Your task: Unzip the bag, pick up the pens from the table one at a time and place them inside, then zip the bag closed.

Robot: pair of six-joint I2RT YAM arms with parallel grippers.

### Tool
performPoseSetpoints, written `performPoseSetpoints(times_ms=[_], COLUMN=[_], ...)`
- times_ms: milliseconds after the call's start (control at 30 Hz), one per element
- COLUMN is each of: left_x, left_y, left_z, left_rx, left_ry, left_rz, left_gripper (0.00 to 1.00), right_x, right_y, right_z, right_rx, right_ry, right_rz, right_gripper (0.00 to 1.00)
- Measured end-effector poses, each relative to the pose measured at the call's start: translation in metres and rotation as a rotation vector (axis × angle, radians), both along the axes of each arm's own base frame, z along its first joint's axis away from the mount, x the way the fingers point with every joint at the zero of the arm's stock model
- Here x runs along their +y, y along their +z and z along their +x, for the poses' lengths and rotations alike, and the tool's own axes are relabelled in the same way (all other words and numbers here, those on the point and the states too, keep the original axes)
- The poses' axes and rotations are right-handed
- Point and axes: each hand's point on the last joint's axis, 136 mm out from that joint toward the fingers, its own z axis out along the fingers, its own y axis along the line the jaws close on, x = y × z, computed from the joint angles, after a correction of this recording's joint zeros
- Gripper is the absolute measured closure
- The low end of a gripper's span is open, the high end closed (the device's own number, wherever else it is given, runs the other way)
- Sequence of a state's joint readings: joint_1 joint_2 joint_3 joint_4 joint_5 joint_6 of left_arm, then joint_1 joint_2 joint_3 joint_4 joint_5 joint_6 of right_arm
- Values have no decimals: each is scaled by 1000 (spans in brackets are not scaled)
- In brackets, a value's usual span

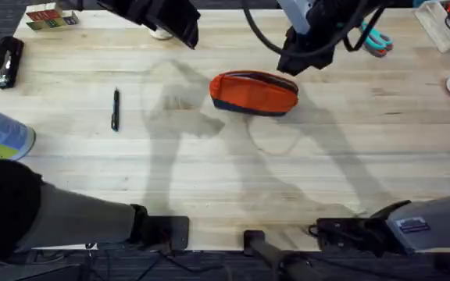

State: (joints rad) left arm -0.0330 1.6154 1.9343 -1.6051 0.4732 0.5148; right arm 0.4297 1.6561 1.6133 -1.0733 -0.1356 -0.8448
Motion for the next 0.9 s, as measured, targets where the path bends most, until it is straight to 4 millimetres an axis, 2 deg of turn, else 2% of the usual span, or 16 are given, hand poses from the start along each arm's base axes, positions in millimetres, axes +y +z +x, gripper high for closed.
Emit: performPoseSetpoints(times_ms=[333,500,700,900], left_x=[0,0,0,0], left_y=[0,0,0,0], left_z=[0,0,0,0], left_rx=[0,0,0,0], left_ry=[0,0,0,0], left_rz=[0,0,0,0], left_gripper=[7,8,8,8], right_x=[7,13,19,20], right_y=[-52,-72,-89,-96], right_z=[11,21,32,35], right_rx=[125,141,144,149], right_ry=[1,3,3,3], right_rz=[-42,-43,-42,-44], right_gripper=[969,969,969,969])
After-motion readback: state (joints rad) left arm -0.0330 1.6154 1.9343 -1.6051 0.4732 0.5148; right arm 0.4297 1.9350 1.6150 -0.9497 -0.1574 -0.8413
